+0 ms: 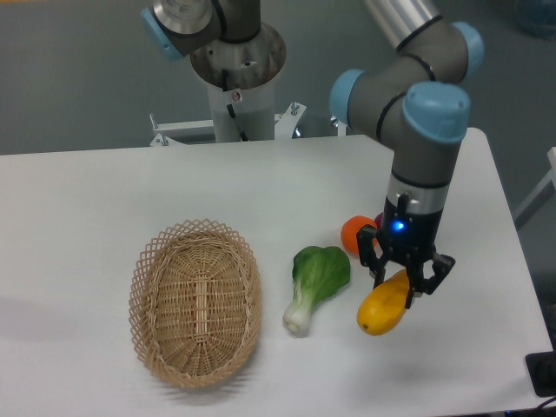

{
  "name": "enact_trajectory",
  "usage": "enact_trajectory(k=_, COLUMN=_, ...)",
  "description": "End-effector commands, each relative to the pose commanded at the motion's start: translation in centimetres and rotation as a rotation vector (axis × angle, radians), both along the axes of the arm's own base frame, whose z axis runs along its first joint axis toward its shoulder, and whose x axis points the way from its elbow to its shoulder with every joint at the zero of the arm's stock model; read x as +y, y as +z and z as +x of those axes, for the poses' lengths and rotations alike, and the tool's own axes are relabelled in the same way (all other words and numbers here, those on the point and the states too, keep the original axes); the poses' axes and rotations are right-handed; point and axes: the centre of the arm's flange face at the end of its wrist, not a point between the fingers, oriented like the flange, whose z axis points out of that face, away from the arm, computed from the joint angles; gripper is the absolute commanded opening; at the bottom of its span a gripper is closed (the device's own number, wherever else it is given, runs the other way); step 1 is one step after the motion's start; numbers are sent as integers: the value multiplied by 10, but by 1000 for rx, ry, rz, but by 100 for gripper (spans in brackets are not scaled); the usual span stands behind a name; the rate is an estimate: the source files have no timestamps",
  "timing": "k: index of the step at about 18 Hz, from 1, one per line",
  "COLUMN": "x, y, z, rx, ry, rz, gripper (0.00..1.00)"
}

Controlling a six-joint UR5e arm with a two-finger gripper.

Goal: Pick up the mango from the table
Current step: 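Lift the held mango up off the table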

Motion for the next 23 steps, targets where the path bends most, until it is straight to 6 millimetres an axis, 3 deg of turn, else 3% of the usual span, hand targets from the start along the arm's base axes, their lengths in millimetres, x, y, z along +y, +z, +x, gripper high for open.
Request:
enact_trajectory(k=5, x=-4, y=15, z=5, rx=-19, ry=-4, rz=39, gripper=45)
enact_trajectory(k=12, x=-28, y=48, z=14, rx=-60, ry=6, rz=33, gripper=45)
enact_trajectory(k=23, x=-38, y=60, z=10, rx=-69, ry=-75, rz=-28, gripper=44)
